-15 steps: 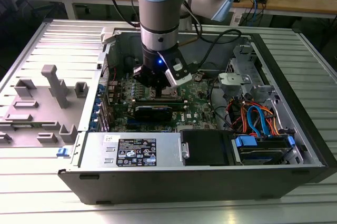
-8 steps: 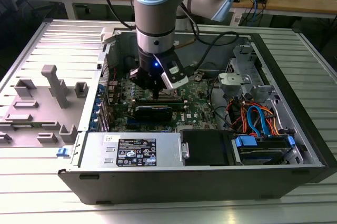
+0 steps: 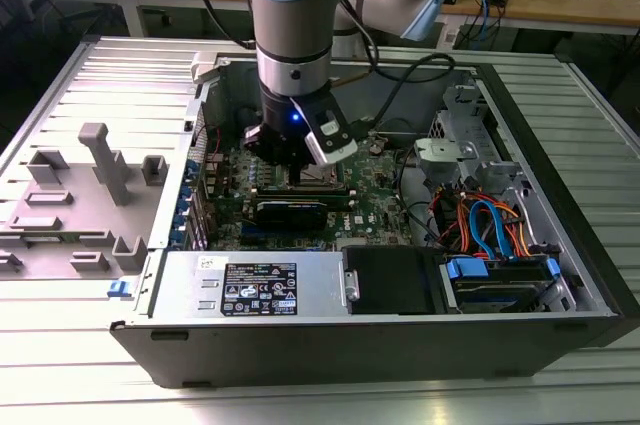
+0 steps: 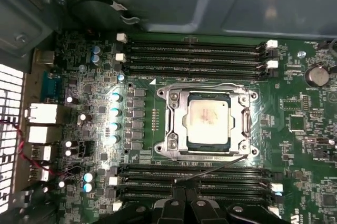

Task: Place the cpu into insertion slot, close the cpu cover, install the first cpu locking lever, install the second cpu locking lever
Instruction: 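Install the second cpu locking lever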

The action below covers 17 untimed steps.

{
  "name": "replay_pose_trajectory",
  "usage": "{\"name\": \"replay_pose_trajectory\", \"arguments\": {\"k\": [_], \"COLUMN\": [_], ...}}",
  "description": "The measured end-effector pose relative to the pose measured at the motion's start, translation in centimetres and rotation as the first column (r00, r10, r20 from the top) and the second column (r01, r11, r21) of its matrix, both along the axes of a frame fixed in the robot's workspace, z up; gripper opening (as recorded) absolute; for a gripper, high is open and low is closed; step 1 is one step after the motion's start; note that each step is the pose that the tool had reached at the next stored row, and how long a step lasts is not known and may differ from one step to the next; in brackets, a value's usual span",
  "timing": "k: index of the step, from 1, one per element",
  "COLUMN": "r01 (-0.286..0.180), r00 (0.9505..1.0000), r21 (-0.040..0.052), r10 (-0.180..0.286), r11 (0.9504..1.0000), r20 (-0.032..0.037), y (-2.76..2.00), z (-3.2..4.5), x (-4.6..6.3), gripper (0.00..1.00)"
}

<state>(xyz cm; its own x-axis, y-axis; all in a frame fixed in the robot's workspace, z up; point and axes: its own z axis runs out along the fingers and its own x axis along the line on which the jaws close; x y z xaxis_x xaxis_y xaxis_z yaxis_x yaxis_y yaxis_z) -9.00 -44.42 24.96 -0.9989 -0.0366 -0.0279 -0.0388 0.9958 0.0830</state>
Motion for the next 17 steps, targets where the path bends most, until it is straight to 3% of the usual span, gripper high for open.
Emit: {"name": "replay_pose_trajectory", "arguments": {"k": [6,10,17], "r01": [0.0,0.0,0.0], "r00": [1.0,1.0,1.0], "r21": [0.0014,0.0279,0.0321], "r10": [0.0,0.0,0.0], "r11": [1.0,0.9996,0.9995], "r20": [0.0002,0.0,-0.0001], "y": [0.0,0.01,-0.24], "z": [0.41,0.02,-0.81], "x": [0.0,0.0,-0.4], "gripper": [0.11,0.11,0.11]}}
